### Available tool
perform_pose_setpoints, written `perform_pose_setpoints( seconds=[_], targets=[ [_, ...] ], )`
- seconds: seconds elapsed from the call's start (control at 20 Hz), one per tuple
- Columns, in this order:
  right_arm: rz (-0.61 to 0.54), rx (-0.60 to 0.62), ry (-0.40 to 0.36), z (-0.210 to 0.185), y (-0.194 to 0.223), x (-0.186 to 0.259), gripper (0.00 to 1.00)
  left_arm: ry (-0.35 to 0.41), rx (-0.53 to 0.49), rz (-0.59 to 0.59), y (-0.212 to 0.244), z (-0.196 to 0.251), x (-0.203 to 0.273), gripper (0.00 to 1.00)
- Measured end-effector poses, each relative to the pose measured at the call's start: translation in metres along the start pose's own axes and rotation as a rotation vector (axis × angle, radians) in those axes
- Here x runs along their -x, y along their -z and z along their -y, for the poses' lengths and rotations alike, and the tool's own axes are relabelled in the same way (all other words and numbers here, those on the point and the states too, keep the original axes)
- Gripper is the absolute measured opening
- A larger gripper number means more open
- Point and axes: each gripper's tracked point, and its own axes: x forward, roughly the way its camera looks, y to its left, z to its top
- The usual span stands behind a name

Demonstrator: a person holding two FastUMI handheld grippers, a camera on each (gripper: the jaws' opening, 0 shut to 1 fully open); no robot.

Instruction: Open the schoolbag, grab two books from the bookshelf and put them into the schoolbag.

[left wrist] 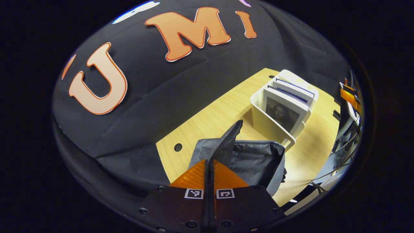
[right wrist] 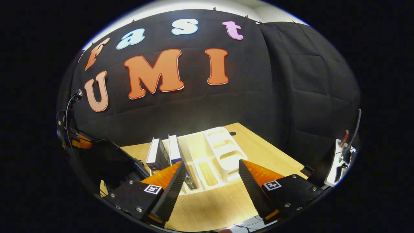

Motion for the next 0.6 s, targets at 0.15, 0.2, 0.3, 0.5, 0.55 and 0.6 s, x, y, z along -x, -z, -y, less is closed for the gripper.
perform_pose_setpoints(
  seconds=[0.15,0.2,0.3,0.5,0.55,0.6],
  targets=[
    [0.027,0.034,-0.02,-0.022,-0.029,0.007,0.97,0.032,-0.009,0.023,-0.002,-0.008,0.0,0.0],
    [0.032,0.052,-0.033,-0.032,-0.04,0.007,0.98,0.039,-0.009,0.026,-0.001,-0.009,0.0,0.0],
    [0.026,0.094,-0.071,-0.058,-0.062,0.005,0.97,0.062,-0.008,0.029,0.003,-0.008,-0.003,0.0],
    [-0.084,0.191,-0.179,-0.118,-0.083,-0.01,0.97,0.083,-0.013,0.045,0.005,-0.01,-0.007,0.0],
    [-0.126,0.203,-0.206,-0.131,-0.084,-0.016,0.98,0.086,-0.007,0.047,0.006,-0.011,-0.007,0.0],
    [-0.173,0.22,-0.226,-0.144,-0.084,-0.023,0.98,0.089,0.0,0.048,0.006,-0.012,-0.007,0.0]
  ],
)
